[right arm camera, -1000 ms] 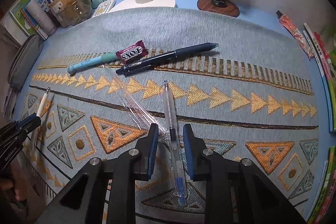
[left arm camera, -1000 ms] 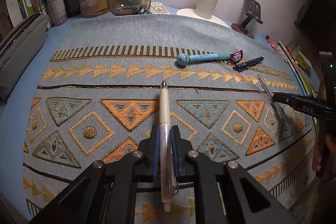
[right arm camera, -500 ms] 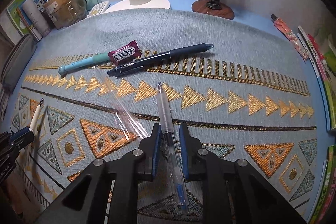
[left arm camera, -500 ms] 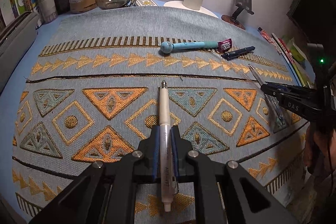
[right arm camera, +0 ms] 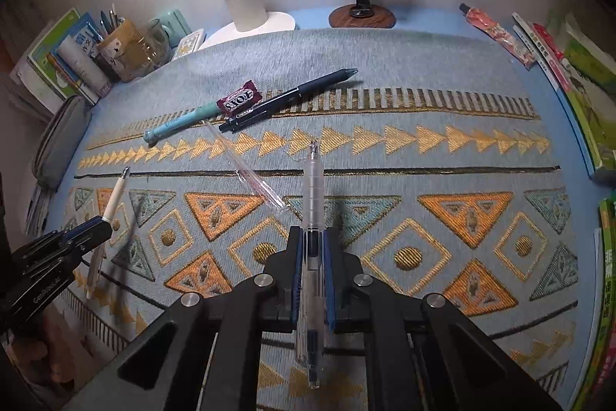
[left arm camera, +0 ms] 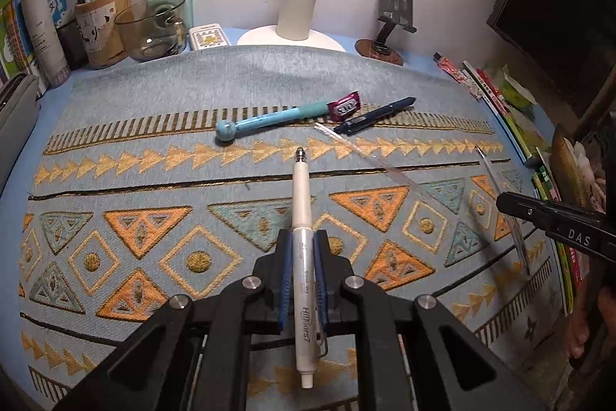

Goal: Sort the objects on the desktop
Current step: 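Carry the white pen and clear pen to the glass bowl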

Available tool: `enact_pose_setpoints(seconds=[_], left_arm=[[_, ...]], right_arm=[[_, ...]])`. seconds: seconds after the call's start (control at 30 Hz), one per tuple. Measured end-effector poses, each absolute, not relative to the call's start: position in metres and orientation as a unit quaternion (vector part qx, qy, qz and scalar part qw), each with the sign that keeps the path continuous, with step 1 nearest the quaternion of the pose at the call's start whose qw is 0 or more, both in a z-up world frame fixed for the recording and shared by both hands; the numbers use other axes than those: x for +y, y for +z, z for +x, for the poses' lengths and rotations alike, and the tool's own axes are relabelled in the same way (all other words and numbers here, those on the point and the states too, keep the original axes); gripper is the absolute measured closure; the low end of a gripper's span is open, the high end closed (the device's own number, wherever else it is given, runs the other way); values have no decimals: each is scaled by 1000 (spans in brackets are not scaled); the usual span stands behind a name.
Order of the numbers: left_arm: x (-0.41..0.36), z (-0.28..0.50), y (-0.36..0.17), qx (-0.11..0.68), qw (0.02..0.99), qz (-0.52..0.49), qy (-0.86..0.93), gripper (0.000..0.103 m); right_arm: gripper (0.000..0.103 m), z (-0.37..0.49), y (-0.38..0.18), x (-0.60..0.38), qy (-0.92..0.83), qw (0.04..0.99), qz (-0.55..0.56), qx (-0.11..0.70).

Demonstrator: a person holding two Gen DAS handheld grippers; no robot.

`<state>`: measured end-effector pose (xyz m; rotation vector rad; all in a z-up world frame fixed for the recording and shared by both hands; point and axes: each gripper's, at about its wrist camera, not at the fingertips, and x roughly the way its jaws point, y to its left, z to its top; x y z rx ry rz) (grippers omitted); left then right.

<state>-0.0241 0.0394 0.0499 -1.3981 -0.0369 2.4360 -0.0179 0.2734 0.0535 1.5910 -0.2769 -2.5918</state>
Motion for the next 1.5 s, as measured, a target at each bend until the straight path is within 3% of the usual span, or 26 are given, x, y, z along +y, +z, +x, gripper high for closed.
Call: enact_pose_setpoints(seconds=[0.4,0.83,1.23,1.5], left_arm=[[178,-11,112,28,276,-445,851,95],[341,22,171,58,384,-383,838,95],[455,36,185,79,434,-354,825,95],[506,33,183,96,443,-355,817,95]], right_arm=[[92,60,129,341,-866,24,480,-138],[92,118,202,428,-915,-31,391,-101],[92,166,219,562,-917,-123,338,-173],[92,188,221,627,-909,-187,327,-180]])
